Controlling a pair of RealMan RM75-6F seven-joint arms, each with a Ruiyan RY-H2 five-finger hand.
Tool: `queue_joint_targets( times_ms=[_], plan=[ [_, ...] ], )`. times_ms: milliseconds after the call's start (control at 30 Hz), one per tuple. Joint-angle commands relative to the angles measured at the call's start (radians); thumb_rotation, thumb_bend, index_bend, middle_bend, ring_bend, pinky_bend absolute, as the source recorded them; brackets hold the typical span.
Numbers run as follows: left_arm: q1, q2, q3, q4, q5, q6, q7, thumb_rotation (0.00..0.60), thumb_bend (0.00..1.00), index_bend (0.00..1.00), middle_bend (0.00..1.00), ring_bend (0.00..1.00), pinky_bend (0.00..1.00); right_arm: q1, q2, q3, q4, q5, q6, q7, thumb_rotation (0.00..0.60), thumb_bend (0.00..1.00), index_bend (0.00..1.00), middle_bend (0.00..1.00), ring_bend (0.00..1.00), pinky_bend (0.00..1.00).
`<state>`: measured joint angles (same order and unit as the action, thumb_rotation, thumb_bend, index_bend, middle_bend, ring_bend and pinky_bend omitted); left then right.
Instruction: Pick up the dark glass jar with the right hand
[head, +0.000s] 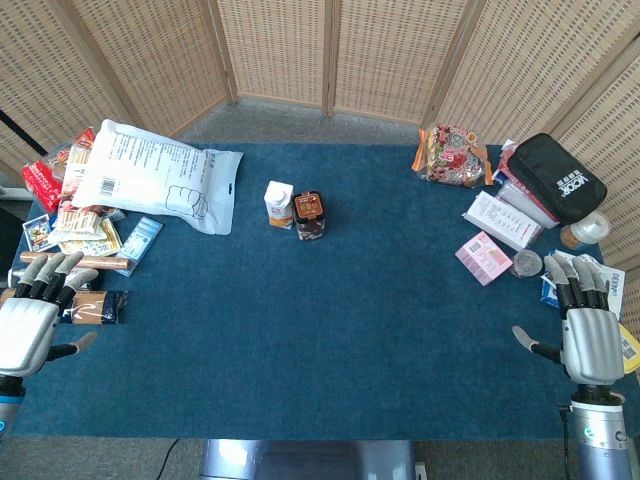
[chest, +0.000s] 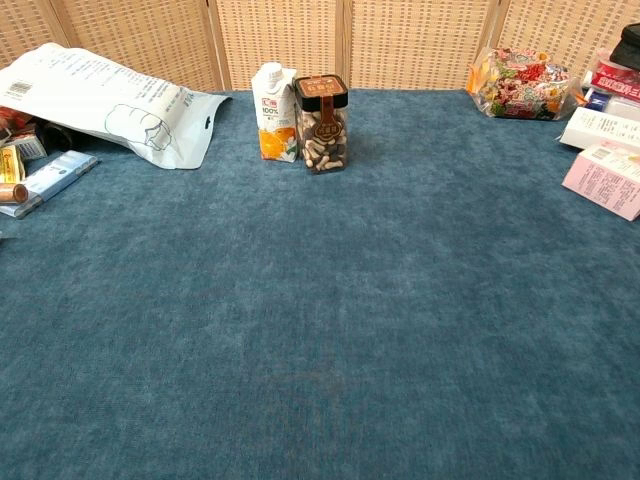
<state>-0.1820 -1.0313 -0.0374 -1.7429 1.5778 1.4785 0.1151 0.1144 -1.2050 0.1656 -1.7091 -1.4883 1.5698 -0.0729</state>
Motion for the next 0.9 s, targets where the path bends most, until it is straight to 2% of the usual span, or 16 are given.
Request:
queue_joint_targets(
  times_ms=[33,267,400,533,900],
  plan=[
    [0.002,0.002,0.0,-0.003,0.004,0.003,-0.002,0.6,0.06,0.21,0.0,0.0,0.0,0.004,-0.001,-0.003,0.002,0.006,-0.012,0.008,0.6,0.0,0.01,0.11,0.0,0.0],
    [0.007,0.025,0.006,-0.035,0.02,0.009,-0.058,0.6,0.06,0.21,0.0,0.0,0.0,0.031,-0.006,-0.008,0.017,0.035,-0.092,0.09,0.6,0.0,0.0,0.09,0.0,0.0],
    [0.012,0.043,0.009,-0.046,0.039,0.023,-0.108,0.6,0.06,0.21,0.0,0.0,0.0,0.089,-0.019,-0.002,0.051,0.063,-0.212,0.203,0.6,0.0,0.0,0.04,0.0,0.0],
    [0.016,0.049,0.009,-0.048,0.049,0.032,-0.119,0.6,0.06,0.21,0.0,0.0,0.0,0.187,-0.047,0.037,0.129,0.094,-0.359,0.342,0.6,0.0,0.0,0.0,0.0,0.0],
    [0.012,0.034,0.003,-0.047,0.034,0.017,-0.088,0.6,0.06,0.21,0.0,0.0,0.0,0.428,-0.192,0.13,0.353,0.193,-0.642,0.433,0.6,0.0,0.0,0.0,0.0,0.0]
  ],
)
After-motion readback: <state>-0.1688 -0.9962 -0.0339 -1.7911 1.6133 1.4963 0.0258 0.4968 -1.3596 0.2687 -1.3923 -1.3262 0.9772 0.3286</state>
